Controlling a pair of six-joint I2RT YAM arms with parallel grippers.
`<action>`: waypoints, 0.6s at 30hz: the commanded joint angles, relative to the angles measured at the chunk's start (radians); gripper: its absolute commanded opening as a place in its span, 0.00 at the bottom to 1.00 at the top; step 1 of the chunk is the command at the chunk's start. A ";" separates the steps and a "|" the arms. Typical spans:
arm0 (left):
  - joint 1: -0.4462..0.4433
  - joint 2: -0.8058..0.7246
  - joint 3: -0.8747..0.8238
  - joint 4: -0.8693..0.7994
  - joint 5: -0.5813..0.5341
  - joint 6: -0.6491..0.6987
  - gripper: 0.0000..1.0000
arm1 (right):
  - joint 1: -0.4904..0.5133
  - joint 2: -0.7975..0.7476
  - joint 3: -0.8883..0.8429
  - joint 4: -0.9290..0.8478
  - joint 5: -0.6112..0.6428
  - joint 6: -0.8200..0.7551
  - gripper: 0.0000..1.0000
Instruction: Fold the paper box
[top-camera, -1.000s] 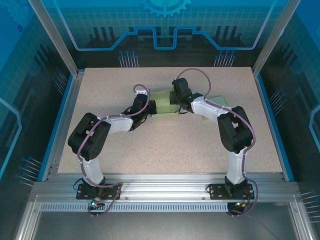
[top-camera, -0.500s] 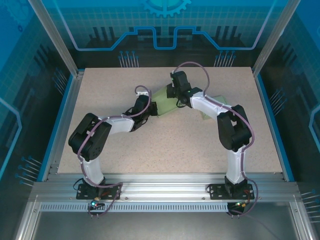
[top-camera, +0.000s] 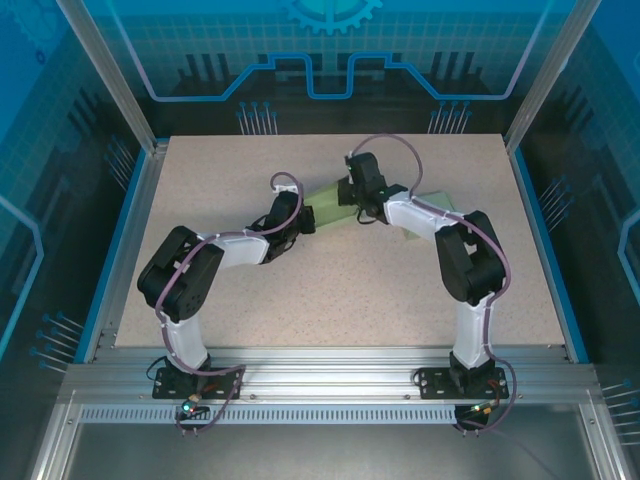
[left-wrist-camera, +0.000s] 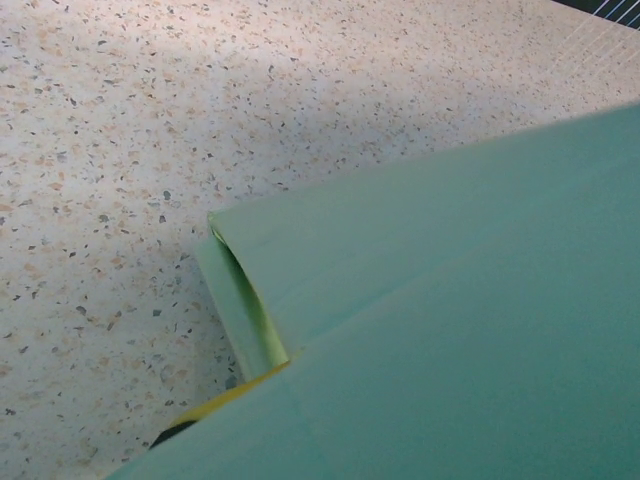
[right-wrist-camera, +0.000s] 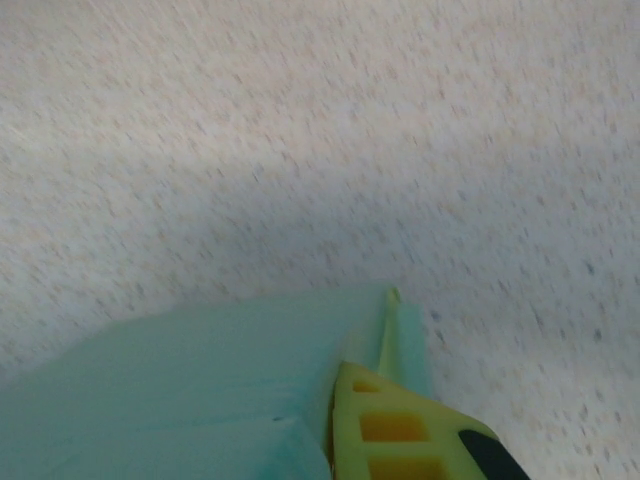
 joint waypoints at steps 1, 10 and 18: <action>-0.043 0.028 0.020 -0.040 0.082 0.016 0.03 | 0.034 -0.033 -0.113 -0.008 -0.142 -0.002 0.09; -0.043 -0.029 -0.058 -0.013 0.126 -0.003 0.31 | 0.029 -0.101 -0.328 0.130 -0.052 -0.018 0.09; -0.042 -0.201 -0.231 0.046 0.220 -0.049 0.85 | 0.041 -0.101 -0.354 0.167 -0.004 -0.025 0.09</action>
